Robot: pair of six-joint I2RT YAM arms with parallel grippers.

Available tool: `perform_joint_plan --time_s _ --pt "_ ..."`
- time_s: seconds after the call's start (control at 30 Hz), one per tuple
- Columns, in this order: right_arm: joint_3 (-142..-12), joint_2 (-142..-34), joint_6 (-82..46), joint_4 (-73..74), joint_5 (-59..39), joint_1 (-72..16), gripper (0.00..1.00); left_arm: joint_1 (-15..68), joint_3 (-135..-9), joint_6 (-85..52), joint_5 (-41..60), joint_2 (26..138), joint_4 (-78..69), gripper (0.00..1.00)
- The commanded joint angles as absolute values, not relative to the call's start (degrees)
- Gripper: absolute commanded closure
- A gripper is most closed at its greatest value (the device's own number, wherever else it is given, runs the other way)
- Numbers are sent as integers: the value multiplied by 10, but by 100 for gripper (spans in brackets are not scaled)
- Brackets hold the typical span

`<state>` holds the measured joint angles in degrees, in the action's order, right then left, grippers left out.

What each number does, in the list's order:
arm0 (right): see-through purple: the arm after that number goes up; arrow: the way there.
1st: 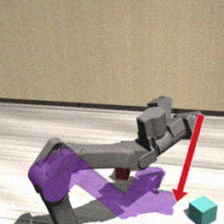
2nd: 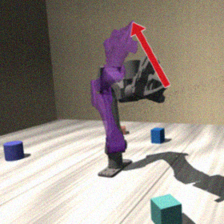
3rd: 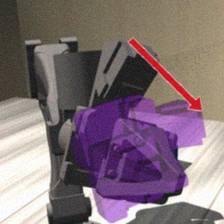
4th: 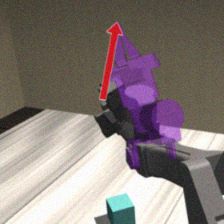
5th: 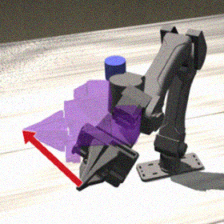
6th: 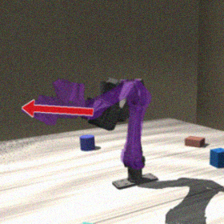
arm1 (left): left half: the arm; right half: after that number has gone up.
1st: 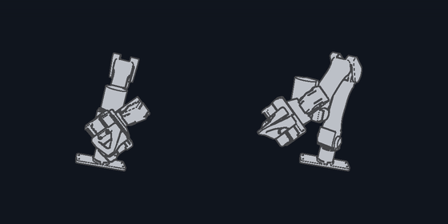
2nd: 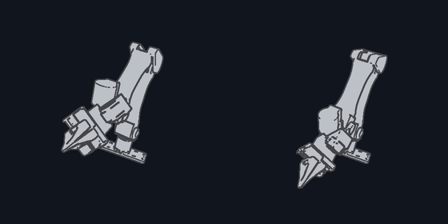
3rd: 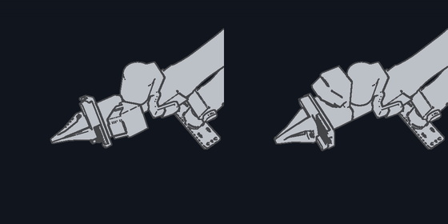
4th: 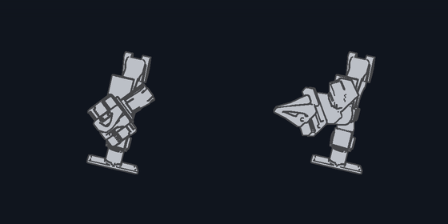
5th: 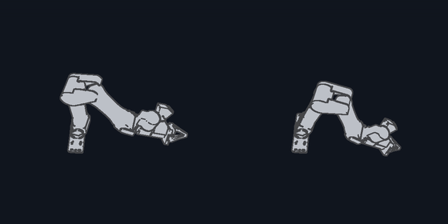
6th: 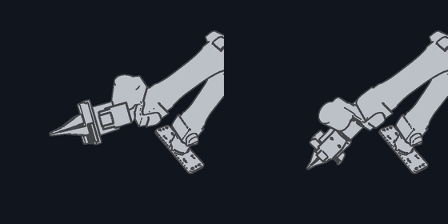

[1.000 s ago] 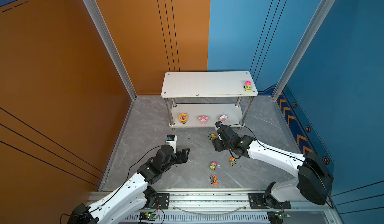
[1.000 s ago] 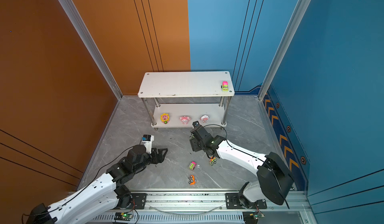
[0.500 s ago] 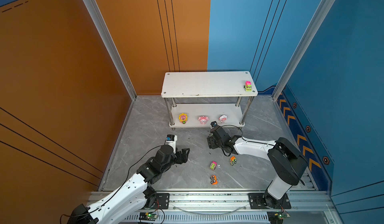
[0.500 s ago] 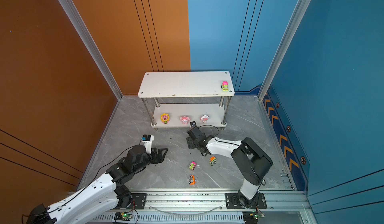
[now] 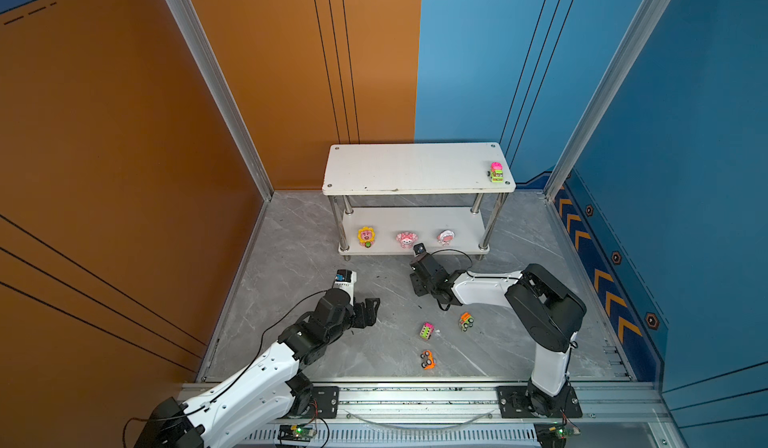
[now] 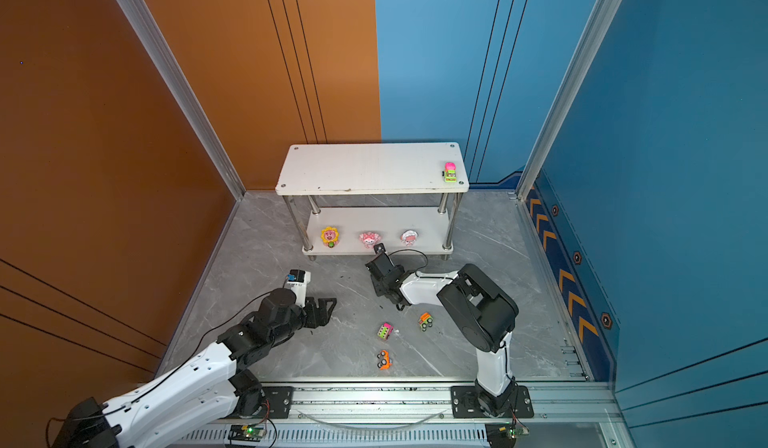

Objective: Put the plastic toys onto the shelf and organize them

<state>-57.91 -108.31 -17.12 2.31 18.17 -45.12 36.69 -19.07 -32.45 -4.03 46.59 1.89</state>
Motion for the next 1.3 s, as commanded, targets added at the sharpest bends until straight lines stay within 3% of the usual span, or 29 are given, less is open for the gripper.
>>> perform_joint_plan --time_s 0.0,0.2,0.53,0.7,0.93,1.13,1.27 --pt "-586 -1095 -150 28 222 -461 44 358 -203 -316 -41 465 13 15" --pt "-590 -1098 -119 18 287 -490 51 359 -204 -318 -38 467 14 15" --pt "-657 -1165 -100 -109 504 -584 53 358 -194 -327 -34 444 19 15" --pt "-684 -1198 -136 -158 509 -618 50 359 -192 -326 -34 426 34 15" --pt "-708 -1218 -172 -212 508 -654 36 359 -190 -326 -39 406 48 15" --pt "-704 -1170 -204 -211 431 -674 35 359 -190 -326 -41 405 49 15" --pt "-687 -1129 -210 -158 317 -676 35 358 -194 -326 -40 406 48 15"
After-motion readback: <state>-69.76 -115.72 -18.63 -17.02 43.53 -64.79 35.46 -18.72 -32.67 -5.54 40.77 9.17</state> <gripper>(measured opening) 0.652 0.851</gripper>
